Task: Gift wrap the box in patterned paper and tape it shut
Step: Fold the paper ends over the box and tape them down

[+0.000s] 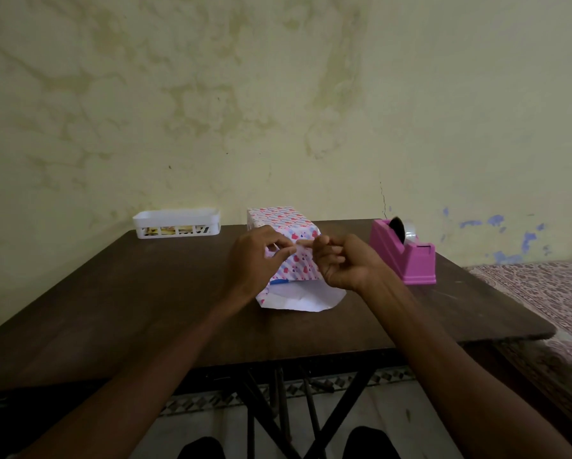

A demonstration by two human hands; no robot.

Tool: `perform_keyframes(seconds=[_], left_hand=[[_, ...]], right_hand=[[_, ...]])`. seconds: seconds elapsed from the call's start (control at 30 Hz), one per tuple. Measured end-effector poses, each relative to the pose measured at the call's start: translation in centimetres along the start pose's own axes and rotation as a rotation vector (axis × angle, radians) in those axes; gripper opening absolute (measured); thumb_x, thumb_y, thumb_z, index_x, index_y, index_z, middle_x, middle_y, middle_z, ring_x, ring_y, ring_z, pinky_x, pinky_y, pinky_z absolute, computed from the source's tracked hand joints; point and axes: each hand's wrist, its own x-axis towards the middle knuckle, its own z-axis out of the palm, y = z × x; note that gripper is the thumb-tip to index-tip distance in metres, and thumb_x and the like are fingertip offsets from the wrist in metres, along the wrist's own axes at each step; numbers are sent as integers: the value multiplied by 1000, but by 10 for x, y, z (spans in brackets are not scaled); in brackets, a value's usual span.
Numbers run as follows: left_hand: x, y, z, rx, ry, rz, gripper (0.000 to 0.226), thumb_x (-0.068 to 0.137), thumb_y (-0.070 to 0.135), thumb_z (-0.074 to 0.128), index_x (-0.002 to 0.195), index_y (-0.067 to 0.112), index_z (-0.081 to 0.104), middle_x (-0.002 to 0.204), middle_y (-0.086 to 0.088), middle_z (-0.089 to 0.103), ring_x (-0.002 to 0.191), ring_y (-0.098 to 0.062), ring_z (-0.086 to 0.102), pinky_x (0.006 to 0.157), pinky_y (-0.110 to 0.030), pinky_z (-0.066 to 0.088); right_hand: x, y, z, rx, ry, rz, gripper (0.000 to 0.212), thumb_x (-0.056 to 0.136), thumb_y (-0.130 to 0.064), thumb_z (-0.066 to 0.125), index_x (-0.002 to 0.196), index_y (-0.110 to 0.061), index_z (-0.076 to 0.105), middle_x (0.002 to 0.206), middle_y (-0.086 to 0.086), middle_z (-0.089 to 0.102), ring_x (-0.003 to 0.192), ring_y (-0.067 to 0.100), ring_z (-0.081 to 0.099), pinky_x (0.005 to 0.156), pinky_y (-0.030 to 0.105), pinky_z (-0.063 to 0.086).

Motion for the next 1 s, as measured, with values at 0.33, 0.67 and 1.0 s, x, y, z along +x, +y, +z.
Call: perform_keyframes(seconds=[0.33, 0.67, 1.0], left_hand=[[8, 0, -2, -230, -102, -315, 22, 84, 24, 72, 97, 7, 74, 94, -3, 73, 81, -15, 67, 76, -24, 56], [6, 5, 2, -222, -150, -312, 28, 84, 26, 71, 105, 7, 73, 101, -7, 73, 83, -16, 68, 81, -30, 57], [24, -18, 6, 380, -100, 6, 45, 85, 39, 69, 126, 21, 61, 131, -3, 58, 118, -21, 52, 99, -33, 40]], right_hand=[[-6, 9, 5, -1068, 218, -679, 21, 86, -16, 74, 106, -11, 71, 106, 4, 73, 92, 17, 71, 79, 31, 59], [11, 12, -1, -1214, 488, -863, 16, 77, -14, 82, 87, -19, 71, 82, 3, 74, 74, 13, 72, 67, 29, 60], [4, 10, 0, -1360, 360, -850, 28, 78, -2, 79, 96, -17, 64, 85, 2, 72, 75, 11, 70, 70, 28, 61]])
